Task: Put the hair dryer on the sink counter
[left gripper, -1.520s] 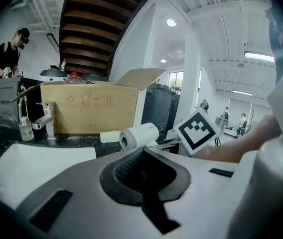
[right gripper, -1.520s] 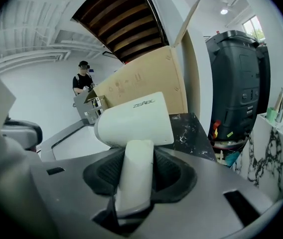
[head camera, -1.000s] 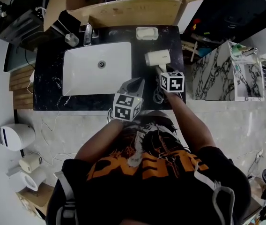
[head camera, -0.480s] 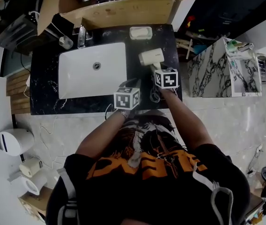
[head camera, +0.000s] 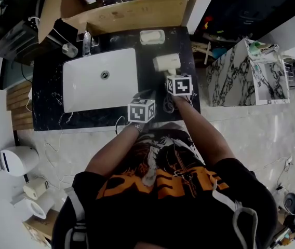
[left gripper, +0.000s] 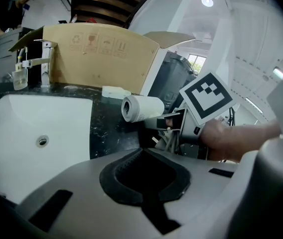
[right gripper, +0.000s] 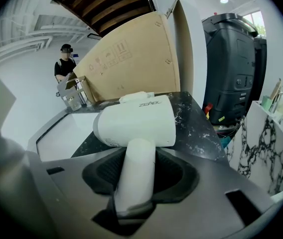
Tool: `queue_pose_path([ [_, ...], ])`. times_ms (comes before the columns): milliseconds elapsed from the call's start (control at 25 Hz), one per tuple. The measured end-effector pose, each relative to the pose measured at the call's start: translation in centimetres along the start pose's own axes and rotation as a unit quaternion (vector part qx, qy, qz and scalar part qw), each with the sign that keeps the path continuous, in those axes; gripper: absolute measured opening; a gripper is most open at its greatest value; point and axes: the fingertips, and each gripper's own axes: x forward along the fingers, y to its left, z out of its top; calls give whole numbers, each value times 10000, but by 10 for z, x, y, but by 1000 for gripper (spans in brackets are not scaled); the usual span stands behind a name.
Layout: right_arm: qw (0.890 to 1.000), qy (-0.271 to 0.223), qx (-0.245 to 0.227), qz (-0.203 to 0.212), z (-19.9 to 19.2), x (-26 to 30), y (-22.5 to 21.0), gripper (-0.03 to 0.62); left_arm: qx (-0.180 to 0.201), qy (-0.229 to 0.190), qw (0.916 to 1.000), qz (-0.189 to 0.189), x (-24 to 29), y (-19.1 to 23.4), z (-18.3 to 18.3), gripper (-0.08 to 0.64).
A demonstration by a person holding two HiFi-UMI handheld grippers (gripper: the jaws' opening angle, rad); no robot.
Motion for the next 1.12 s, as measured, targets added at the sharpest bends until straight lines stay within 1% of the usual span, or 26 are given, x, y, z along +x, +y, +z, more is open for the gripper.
queue_pose_path([
  [80,9999,12,-66,-101,-1,0,-1,170,4,13,10000,-18,0,-2,-1,21],
  [280,9995,-5,-210,-240,2,-1,0,175,3,43,10000,-11,0,-1,-3,21],
  [440,9983,-116,-440,-351,1,0,4,203,-19,46,10000,-32,0,-2,-2,21],
  [480,9981,-120,-456,-385,1,0,3,228,-22,37,10000,-43,-1,-3,-1,23],
  [520,9982,-104,-426,-406,0,0,1,310,-22,28,10000,-53,-1,-3,-1,21],
  [560,9985,-79,-355,-399,1,-1,0,359,-20,20,10000,-60,-1,-4,0,21],
  [600,9990,-53,-261,-372,1,-1,-2,391,-19,15,10000,-65,-1,-4,0,21],
  [800,9995,3,121,-291,-1,0,-8,455,1,11,10000,-99,-1,-5,-1,21],
  [960,9986,-177,495,75,2,-3,-7,532,-11,-17,9999,-109,-5,-6,0,21],
  [1040,9984,-172,503,171,2,-4,-7,584,-37,-14,9999,-95,-7,-5,0,22],
  [1120,9988,-143,430,181,1,-5,-9,586,-54,-9,10000,-83,-9,-4,-2,22],
])
